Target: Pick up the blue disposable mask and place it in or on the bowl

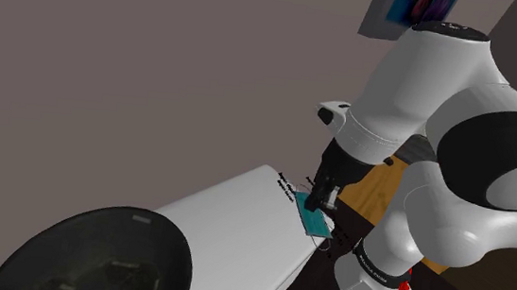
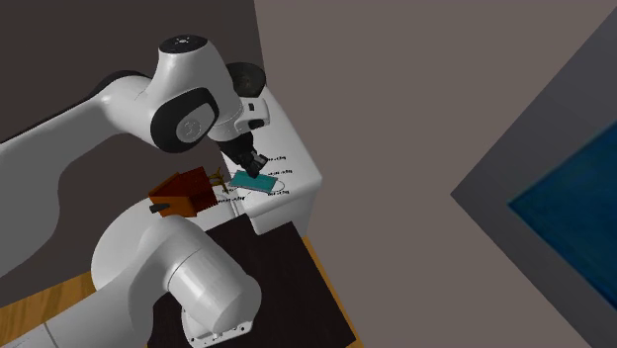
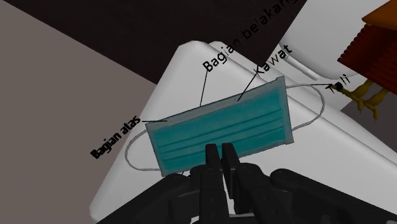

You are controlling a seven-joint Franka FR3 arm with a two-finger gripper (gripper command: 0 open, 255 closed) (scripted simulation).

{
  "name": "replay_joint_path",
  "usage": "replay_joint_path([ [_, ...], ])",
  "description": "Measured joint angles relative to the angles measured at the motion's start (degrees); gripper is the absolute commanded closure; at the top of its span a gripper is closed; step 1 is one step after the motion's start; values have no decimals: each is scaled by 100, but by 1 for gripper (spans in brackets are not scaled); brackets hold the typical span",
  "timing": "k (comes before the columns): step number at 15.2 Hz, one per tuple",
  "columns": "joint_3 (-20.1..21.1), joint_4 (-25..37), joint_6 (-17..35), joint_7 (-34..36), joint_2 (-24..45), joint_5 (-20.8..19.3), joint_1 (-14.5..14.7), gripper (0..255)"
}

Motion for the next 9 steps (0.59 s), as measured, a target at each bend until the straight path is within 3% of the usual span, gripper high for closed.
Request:
replay_joint_path([
  [9,-256,691,-601,-41,69,-259,-160,255],
])
